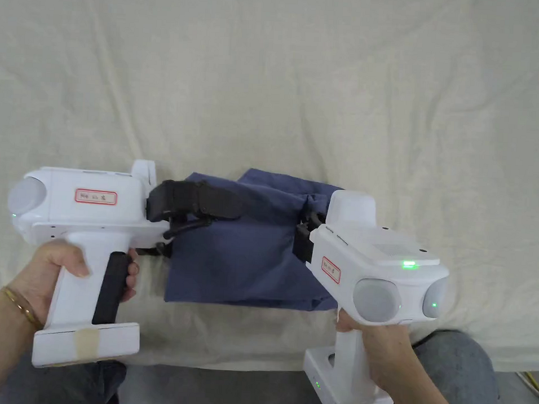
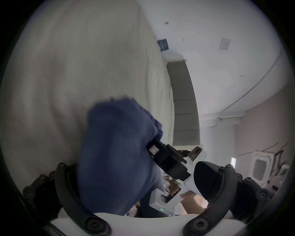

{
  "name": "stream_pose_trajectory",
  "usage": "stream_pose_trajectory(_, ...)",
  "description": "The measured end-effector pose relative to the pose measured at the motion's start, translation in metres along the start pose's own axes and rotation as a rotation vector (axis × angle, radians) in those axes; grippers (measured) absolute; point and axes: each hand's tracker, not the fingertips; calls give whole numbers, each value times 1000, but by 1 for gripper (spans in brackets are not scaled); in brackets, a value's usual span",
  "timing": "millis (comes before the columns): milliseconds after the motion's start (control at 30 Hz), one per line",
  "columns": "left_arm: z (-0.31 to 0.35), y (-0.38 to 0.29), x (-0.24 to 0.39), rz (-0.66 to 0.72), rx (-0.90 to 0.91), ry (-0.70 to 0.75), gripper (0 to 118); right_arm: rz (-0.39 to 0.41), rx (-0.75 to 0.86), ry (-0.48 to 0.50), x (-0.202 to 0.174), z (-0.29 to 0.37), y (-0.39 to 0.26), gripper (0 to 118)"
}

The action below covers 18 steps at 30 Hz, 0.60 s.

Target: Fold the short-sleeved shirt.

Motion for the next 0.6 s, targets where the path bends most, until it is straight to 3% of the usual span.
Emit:
stream_pose_trajectory(100, -6, 1, 8, -112, -2, 74, 115, -24, -8, 17, 4, 2, 3, 1)
stream_pose_trajectory(133, -5, 2, 9, -102, -3, 104, 95, -34, -11, 27, 5, 4, 5, 1)
stream_pose_trajectory(200, 4, 4, 9, -91, 21, 245, 23, -48, -5, 38, 7, 10, 11, 1)
stream_pose_trajectory(233, 3, 4, 6, -103, 35, 364, 23, -48, 24, 47, 6, 17, 16, 1)
stream_pose_trajectory(267, 4, 3, 4, -91, 29, 367, 23, -50, 51, 66, 6, 24, 21, 1)
stream_pose_trajectory(300, 5, 2, 8, -57, 27, 246, 23, -54, 77, 75, 6, 33, 28, 1)
stream_pose_trajectory(467, -2, -2, 56, -81, 36, 505, 22, -32, 247, 104, 7, 92, 66, 1)
stream_pose_trajectory(600, 45, 0, 92, -153, 55, 633, 22, -24, 358, 111, 11, 136, 87, 1)
